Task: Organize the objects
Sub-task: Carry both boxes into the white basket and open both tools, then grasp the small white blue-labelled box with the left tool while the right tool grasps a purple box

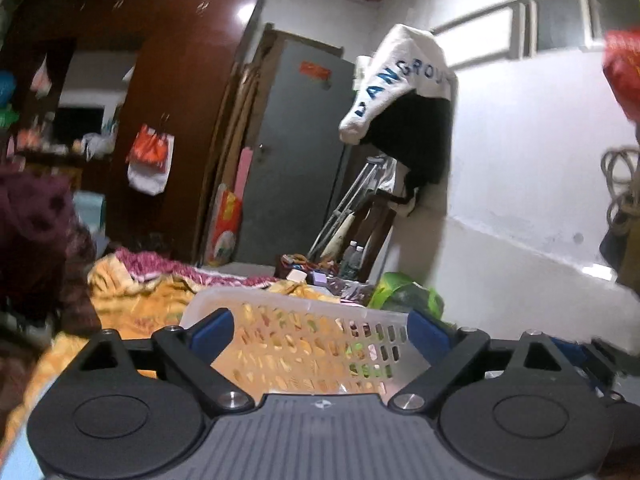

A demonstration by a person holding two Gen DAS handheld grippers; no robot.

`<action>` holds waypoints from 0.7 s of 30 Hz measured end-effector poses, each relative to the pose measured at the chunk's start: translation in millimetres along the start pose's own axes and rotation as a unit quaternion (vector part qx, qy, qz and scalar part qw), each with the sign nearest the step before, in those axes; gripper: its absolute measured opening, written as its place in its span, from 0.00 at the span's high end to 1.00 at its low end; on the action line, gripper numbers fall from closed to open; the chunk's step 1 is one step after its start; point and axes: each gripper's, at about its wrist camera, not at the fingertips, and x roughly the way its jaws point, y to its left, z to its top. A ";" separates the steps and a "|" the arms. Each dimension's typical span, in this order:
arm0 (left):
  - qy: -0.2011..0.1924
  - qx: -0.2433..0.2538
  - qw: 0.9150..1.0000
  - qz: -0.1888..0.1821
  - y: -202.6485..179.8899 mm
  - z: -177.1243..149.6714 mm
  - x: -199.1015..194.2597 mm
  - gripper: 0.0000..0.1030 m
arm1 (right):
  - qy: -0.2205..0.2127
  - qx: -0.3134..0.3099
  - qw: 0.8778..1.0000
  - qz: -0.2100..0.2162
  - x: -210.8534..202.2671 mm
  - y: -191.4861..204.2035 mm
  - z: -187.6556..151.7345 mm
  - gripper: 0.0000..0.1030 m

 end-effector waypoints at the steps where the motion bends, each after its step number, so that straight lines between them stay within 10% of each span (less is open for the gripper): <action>1: -0.001 -0.003 1.000 -0.006 4.3 -2.1 -9.3 0.08 | -0.004 0.014 1.000 0.005 -8.8 -2.7 -1.1 0.00; 8: 0.015 0.097 0.995 0.007 23.0 -61.5 -98.4 0.07 | 0.082 0.064 0.994 -0.038 -86.6 -41.7 -64.6 0.00; 21: 0.113 0.093 0.989 0.023 44.5 -109.3 -104.5 0.13 | 0.184 0.097 0.977 -0.049 -87.2 -55.7 -124.7 0.12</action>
